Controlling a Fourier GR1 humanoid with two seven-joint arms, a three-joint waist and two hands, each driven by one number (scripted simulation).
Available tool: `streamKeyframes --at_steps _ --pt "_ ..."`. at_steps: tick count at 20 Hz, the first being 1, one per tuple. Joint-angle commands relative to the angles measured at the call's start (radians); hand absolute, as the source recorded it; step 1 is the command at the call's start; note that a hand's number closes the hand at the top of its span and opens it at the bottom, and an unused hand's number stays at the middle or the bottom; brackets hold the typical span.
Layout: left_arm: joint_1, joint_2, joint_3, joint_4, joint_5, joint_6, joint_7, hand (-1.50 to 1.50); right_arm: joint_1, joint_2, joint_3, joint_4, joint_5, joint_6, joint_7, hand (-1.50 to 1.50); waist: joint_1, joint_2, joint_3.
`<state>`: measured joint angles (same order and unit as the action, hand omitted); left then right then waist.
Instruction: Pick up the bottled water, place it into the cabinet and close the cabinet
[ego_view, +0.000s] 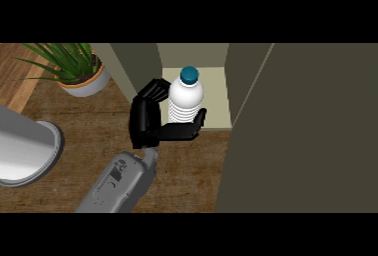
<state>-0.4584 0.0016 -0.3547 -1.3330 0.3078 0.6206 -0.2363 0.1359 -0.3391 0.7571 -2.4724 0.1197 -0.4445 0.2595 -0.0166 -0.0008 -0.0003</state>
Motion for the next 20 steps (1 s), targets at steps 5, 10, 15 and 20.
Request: streamKeyframes --at_steps 5,10,15,20 --pt "-0.207 0.000 0.077 0.206 -0.031 0.020 0.055 1.50 0.051 -0.018 0.072 -0.143 0.114 -0.022 0.048 -1.50 -0.005 -0.002 0.000" --pt "-0.343 0.000 0.130 0.426 -0.056 0.031 0.036 1.50 0.080 -0.050 0.065 -0.091 0.072 0.006 -0.038 -1.50 -0.014 0.001 0.000" --pt "-0.424 -0.002 0.169 0.573 -0.057 0.043 -0.008 1.50 0.084 -0.074 0.015 -0.129 0.027 0.011 -0.031 -1.50 -0.013 0.003 0.000" --pt "-0.470 -0.002 0.174 0.726 -0.055 0.082 -0.077 1.50 0.045 -0.037 0.018 -0.109 0.012 0.002 0.012 -1.50 -0.018 0.006 0.000"
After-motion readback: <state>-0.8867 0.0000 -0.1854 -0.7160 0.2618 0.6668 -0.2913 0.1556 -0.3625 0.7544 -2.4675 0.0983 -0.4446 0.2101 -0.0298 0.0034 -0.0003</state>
